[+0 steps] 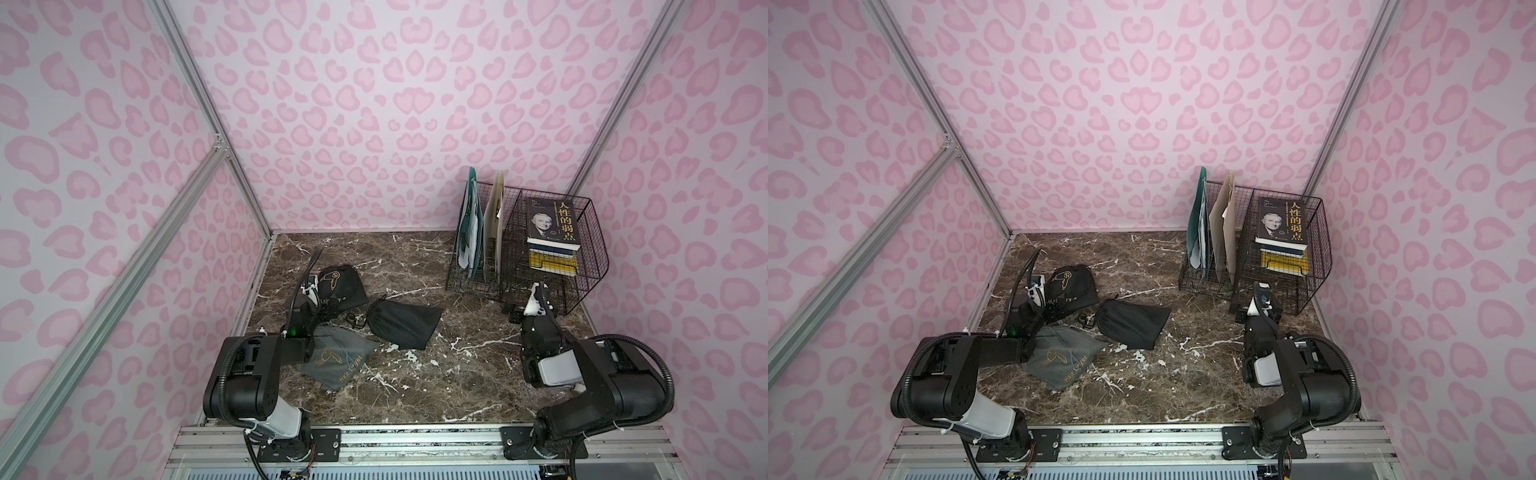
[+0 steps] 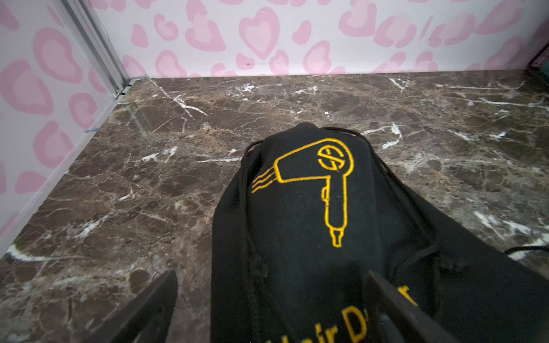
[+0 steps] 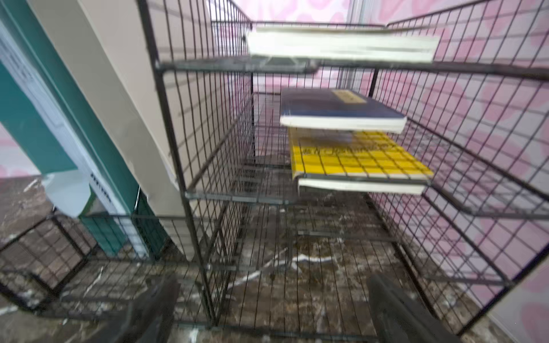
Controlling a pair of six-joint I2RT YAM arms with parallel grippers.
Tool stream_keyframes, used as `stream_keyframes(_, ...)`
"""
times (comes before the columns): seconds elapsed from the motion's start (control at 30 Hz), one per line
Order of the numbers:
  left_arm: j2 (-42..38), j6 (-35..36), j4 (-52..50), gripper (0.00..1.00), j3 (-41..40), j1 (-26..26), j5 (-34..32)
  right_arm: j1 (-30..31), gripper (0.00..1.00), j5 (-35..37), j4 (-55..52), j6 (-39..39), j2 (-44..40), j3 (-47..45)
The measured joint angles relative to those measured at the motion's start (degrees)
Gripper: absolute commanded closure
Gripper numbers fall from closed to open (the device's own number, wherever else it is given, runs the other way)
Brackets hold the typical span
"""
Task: Pack away hair dryers
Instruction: Reset both arms
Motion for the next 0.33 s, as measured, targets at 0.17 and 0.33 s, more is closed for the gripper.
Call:
stream_keyframes(0.17,0.11,1.09,-1.38,0.01,0.81,-0.92,-0.46,0.04,0.0,0.92,-2.58,-0.17,-0.37,0.83)
stream_keyframes(0.33,0.15,1.27,-1.77,0.01,0.98,-0.98,-1.05,-0.35,0.0,1.01,-4.31,-0.17,-0.59,1.2)
